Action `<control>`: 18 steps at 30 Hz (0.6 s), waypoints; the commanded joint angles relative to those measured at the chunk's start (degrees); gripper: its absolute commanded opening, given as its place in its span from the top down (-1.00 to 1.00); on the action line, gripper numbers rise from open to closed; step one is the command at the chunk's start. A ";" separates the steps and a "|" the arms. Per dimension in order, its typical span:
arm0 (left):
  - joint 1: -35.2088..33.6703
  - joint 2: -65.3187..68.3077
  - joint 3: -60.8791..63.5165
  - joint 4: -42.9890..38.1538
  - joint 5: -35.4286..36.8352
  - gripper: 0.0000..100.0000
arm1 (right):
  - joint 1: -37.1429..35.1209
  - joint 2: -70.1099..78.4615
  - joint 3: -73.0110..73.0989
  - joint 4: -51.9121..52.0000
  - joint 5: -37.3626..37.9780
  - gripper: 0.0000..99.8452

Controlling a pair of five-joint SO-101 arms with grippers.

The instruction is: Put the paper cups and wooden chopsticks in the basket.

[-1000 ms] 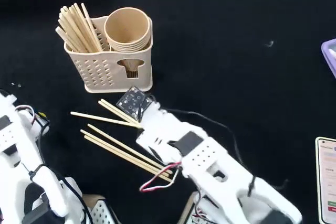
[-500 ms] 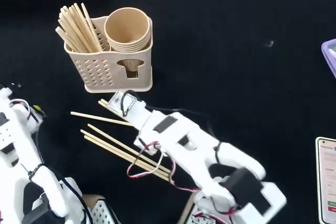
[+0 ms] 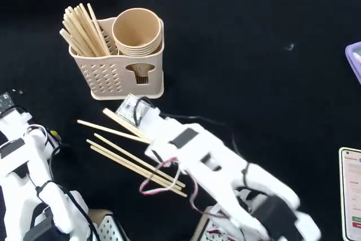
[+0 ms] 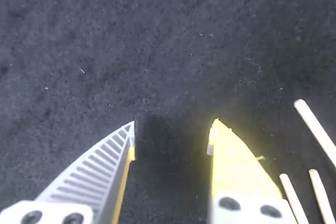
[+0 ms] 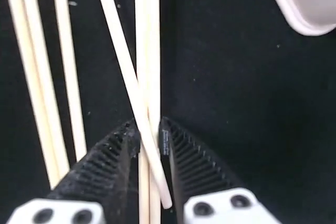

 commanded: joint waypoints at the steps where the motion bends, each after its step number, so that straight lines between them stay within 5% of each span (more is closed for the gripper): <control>1: 0.66 -0.88 -0.40 -0.88 -0.44 0.55 | -0.35 -12.35 3.03 2.81 0.44 0.98; 18: 0.75 -0.79 -0.31 -1.14 -0.26 0.55 | -0.35 -48.57 14.29 0.18 0.18 0.98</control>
